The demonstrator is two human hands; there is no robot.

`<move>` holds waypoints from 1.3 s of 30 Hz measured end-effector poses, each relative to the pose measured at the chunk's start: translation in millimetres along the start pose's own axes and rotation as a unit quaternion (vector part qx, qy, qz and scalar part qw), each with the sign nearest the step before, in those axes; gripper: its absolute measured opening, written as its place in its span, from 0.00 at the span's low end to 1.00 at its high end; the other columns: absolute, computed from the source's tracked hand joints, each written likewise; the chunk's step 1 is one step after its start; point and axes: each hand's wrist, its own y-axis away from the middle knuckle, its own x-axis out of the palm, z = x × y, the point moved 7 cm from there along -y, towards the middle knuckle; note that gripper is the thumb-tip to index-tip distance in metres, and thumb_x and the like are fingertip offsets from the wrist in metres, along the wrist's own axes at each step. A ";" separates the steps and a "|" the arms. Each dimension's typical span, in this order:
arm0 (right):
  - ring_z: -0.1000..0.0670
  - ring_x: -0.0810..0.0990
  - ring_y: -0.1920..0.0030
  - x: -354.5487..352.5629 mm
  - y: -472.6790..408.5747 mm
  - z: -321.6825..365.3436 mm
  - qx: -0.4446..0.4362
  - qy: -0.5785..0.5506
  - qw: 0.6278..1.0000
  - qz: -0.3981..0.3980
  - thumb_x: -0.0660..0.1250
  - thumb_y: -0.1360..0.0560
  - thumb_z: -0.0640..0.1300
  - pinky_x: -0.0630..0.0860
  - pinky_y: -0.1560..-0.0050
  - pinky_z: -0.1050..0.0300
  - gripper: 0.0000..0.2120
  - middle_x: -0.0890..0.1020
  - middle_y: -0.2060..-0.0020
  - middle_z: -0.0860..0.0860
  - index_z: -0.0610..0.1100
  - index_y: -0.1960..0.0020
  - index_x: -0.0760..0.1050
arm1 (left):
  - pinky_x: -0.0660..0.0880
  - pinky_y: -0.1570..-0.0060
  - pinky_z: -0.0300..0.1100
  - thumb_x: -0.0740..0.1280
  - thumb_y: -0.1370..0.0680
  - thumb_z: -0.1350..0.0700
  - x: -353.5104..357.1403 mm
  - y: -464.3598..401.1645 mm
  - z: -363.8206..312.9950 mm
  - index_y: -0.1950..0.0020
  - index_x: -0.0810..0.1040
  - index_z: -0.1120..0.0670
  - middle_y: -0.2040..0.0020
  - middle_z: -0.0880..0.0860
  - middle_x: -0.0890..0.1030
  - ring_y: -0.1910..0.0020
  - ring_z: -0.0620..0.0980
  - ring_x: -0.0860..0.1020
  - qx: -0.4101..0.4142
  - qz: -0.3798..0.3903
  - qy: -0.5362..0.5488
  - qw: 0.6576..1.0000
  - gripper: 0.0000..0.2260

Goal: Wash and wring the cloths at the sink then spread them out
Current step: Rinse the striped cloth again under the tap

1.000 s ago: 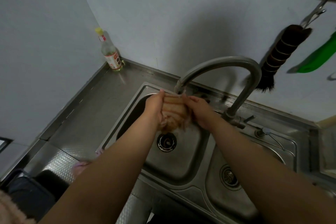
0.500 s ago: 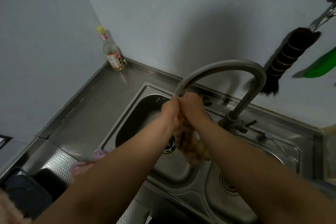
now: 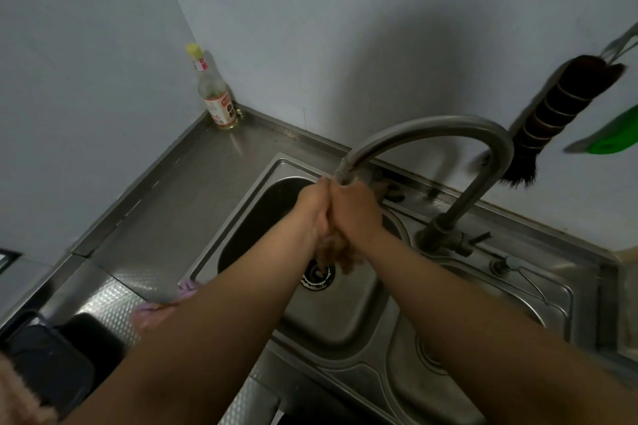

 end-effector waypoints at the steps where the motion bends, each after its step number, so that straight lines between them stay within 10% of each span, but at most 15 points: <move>1: 0.42 0.80 0.52 -7.8 -8.0 -5.5 0.008 -0.010 1.000 -0.022 0.57 0.20 0.46 0.76 0.49 0.48 0.15 0.81 0.55 0.41 0.38 0.55 0.77 | 0.77 0.73 0.39 0.57 0.16 0.53 5.0 1.9 5.3 0.53 0.78 0.59 0.66 0.55 0.79 0.68 0.51 0.80 -0.005 0.010 -0.005 1.000 0.14; 13: 0.43 0.80 0.55 -8.4 1.9 6.9 -0.002 0.006 0.999 -0.048 0.58 0.21 0.49 0.73 0.56 0.56 0.14 0.79 0.62 0.46 0.42 0.59 0.75 | 0.78 0.71 0.40 0.56 0.16 0.54 4.8 7.4 2.5 0.52 0.76 0.60 0.67 0.55 0.79 0.65 0.51 0.78 -0.002 0.044 0.020 0.999 0.13; 20: 0.40 0.80 0.49 -22.9 -8.1 -2.9 -0.018 0.053 0.995 -0.086 0.56 0.19 0.48 0.74 0.51 0.51 0.17 0.82 0.52 0.39 0.37 0.52 0.78 | 0.59 0.85 0.33 0.54 0.16 0.50 10.4 17.1 10.9 0.66 0.68 0.55 0.79 0.50 0.66 0.85 0.46 0.62 -0.024 0.061 -0.038 0.997 0.19; 26: 0.41 0.79 0.51 -15.2 0.0 6.2 -0.058 0.125 0.986 -0.095 0.55 0.20 0.46 0.73 0.53 0.52 0.15 0.81 0.53 0.41 0.39 0.52 0.77 | 0.77 0.74 0.38 0.56 0.17 0.51 -0.5 16.0 5.5 0.65 0.79 0.60 0.73 0.54 0.78 0.76 0.48 0.78 -0.032 0.144 -0.047 0.988 0.23; 30: 0.43 0.76 0.63 -16.6 -20.7 -11.5 -0.018 -0.062 0.998 0.013 0.62 0.23 0.48 0.73 0.57 0.49 0.16 0.79 0.66 0.42 0.36 0.62 0.76 | 0.76 0.40 0.51 0.63 0.21 0.44 -14.3 21.2 2.5 0.47 0.81 0.61 0.53 0.60 0.83 0.48 0.59 0.82 -0.020 0.189 -0.135 0.972 0.20; 35: 0.49 0.80 0.64 -7.8 -4.8 -16.7 0.059 -0.169 0.947 0.266 0.68 0.25 0.50 0.77 0.61 0.58 0.15 0.82 0.63 0.44 0.37 0.55 0.79 | 0.81 0.58 0.42 0.64 0.21 0.51 -30.8 22.4 -23.7 0.49 0.81 0.59 0.57 0.57 0.85 0.58 0.51 0.84 0.059 0.214 -0.200 0.954 0.12; 39: 0.47 0.79 0.61 -6.9 -0.7 -45.6 0.058 -0.065 0.918 0.387 0.71 0.30 0.56 0.76 0.61 0.54 0.23 0.82 0.55 0.38 0.37 0.48 0.79 | 0.75 0.39 0.55 0.61 0.19 0.49 -45.1 13.0 -38.1 0.41 0.76 0.69 0.45 0.68 0.80 0.44 0.63 0.80 0.124 0.149 -0.206 0.959 0.22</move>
